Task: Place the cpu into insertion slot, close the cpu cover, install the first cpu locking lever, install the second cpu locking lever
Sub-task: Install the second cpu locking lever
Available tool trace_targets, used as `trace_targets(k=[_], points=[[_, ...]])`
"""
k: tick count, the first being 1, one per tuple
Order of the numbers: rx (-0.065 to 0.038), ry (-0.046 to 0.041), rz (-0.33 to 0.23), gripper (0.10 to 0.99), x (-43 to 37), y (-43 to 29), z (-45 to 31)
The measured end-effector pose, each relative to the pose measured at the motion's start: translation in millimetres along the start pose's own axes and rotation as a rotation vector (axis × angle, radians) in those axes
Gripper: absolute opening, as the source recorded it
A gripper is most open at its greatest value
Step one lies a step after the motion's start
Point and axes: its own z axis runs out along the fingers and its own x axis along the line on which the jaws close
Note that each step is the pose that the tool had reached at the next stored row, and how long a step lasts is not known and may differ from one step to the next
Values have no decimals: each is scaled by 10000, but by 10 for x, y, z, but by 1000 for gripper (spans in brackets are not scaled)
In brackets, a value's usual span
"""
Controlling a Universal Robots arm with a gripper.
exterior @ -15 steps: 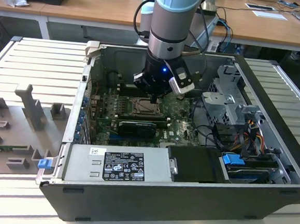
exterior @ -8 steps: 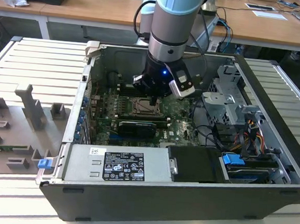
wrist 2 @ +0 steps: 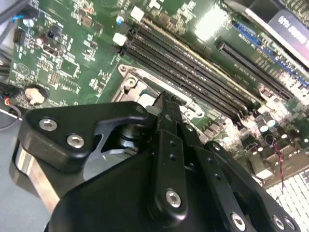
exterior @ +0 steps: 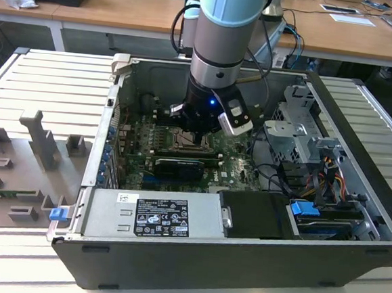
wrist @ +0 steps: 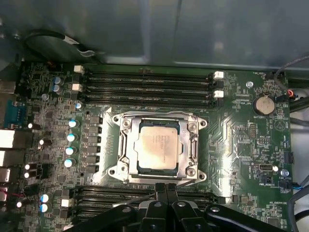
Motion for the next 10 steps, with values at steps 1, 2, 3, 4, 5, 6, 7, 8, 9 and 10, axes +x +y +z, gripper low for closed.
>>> trace_targets(k=[1,2,3,4,5,6,7,8,9,10], points=[[-1,0,0,106,0,0,1],[-1,0,0,106,0,0,1],[-1,0,0,106,0,0,1],[-2,-1,1,106,0,-1,1],[-1,0,1,106,1,-2,1],[-1,0,0,106,0,-3,1],[-1,-1,0,106,1,-6,0],[0,0,0,106,1,-12,-1],[-1,0,-1,106,1,-16,-1],[-2,0,0,106,1,-19,-1]])
